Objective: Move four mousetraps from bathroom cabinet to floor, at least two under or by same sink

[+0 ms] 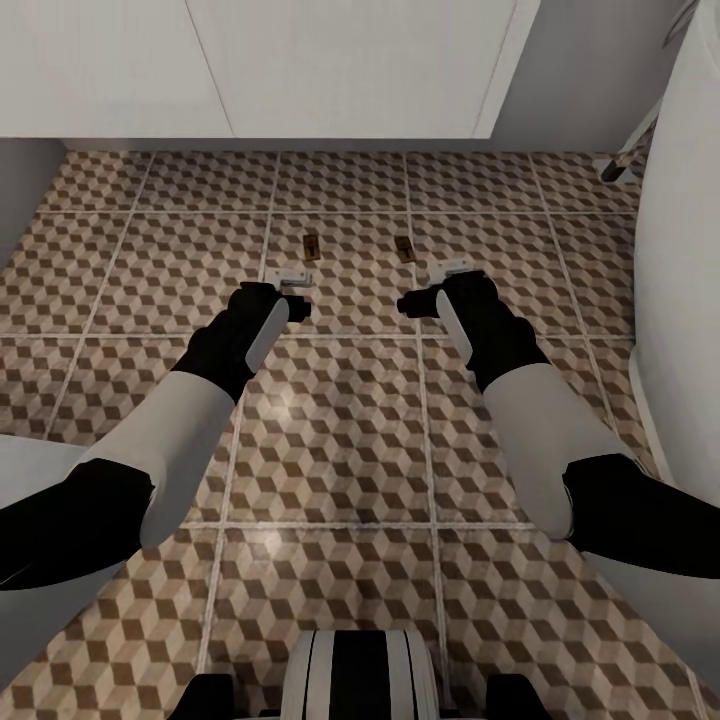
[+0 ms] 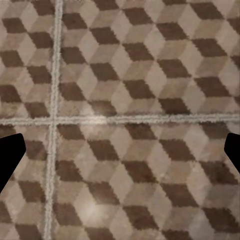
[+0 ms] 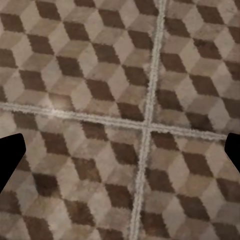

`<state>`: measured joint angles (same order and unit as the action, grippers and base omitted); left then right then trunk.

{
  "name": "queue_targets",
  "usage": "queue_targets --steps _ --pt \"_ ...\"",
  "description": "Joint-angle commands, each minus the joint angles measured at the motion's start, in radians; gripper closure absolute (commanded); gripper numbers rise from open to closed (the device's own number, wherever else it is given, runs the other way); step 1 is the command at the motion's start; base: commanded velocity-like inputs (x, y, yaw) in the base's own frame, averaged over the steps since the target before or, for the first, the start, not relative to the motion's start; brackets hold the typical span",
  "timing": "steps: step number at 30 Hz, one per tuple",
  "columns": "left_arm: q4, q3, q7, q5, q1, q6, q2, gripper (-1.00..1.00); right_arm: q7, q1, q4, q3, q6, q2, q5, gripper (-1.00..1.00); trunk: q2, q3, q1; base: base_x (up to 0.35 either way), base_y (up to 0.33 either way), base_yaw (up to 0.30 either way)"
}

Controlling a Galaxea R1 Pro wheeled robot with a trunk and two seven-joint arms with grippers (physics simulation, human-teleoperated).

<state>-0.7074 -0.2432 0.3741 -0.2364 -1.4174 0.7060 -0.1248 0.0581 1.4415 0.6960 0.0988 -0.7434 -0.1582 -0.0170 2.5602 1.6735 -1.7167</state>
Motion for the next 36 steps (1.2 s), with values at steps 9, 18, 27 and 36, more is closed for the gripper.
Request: queue_targets --steps 9,18,27,36 --pt "-0.001 -0.004 0.009 -0.011 0.000 0.002 0.001 -1.00 0.003 0.000 0.001 0.002 -0.005 0.001 -0.001 -1.00 0.000 0.001 0.000 -0.120 0.000 0.000" --pt "-0.001 -0.004 0.009 -0.011 0.000 0.001 0.001 -1.00 0.003 0.000 0.000 0.002 -0.005 0.002 -0.001 -1.00 0.000 0.001 0.000 -0.320 0.000 0.000" --pt "-0.002 -0.004 0.009 -0.011 0.000 0.001 0.001 -1.00 0.003 0.000 0.000 0.002 -0.004 0.002 -0.001 -1.00 0.000 0.001 0.000 -0.341 0.000 0.000" --pt "-0.001 -0.004 0.009 -0.011 0.000 0.001 0.001 -1.00 0.003 0.000 0.000 0.002 -0.004 0.002 -0.001 -1.00 0.000 0.001 0.000 -0.248 0.000 0.000"
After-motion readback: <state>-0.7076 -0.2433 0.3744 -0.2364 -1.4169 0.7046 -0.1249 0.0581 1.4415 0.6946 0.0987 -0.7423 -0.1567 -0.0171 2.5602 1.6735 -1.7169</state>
